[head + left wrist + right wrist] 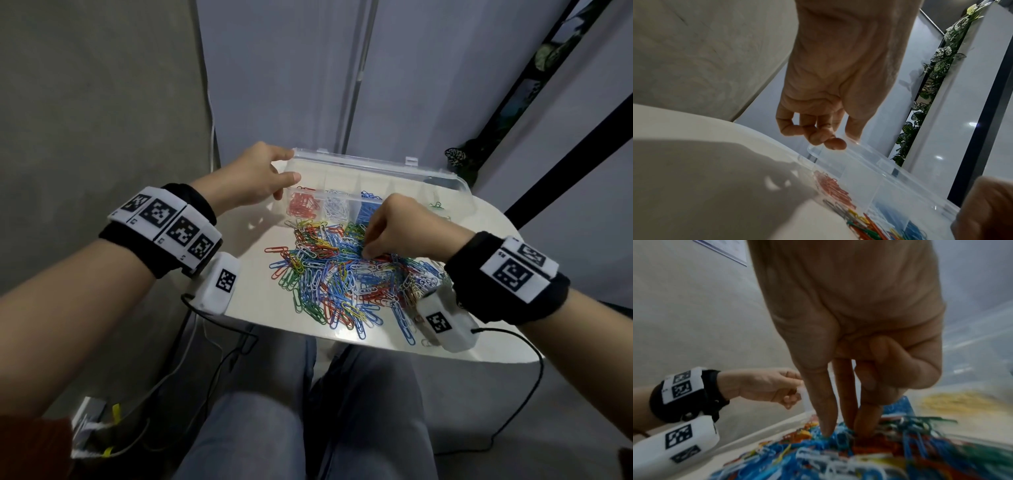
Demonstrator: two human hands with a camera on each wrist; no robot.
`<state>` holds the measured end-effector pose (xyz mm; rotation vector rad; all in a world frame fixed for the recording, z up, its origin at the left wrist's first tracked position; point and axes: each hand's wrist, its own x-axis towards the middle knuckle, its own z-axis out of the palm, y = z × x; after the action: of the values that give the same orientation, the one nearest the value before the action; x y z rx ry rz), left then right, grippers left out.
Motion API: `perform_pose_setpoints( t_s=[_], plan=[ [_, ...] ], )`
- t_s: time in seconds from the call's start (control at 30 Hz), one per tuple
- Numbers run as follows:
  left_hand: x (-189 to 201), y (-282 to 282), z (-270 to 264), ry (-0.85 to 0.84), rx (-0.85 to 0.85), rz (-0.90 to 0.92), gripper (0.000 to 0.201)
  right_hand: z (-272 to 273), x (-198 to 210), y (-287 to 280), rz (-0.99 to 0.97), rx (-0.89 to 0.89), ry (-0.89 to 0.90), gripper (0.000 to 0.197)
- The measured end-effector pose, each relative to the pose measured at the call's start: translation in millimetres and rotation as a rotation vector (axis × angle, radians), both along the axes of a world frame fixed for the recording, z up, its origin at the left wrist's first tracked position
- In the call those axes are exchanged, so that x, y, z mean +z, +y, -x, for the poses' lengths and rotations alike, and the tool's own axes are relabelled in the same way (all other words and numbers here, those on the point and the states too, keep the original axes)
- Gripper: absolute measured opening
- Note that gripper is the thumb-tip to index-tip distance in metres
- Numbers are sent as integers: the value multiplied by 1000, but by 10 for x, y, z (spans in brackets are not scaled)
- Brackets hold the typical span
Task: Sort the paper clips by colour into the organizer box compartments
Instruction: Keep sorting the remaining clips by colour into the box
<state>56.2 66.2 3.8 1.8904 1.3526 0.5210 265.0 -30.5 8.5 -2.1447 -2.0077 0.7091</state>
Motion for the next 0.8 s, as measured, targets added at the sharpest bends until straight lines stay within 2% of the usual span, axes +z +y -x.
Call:
perform_pose_setpoints(
  t_s=[0.13, 0.4, 0.63, 0.8],
  plan=[
    [2, 3, 8, 6, -9, -7, 57, 13, -79, 5, 16, -3, -8, 10],
    [4, 6, -6, 2, -6, -2, 56, -336, 160, -77, -64, -106, 203, 7],
    [7, 3, -2, 6, 3, -12, 55, -631, 109, -178, -5, -34, 41, 20],
    [-2, 13, -7, 15, 5, -19, 55, -677, -46, -163, 23, -12, 18, 28]
  ],
)
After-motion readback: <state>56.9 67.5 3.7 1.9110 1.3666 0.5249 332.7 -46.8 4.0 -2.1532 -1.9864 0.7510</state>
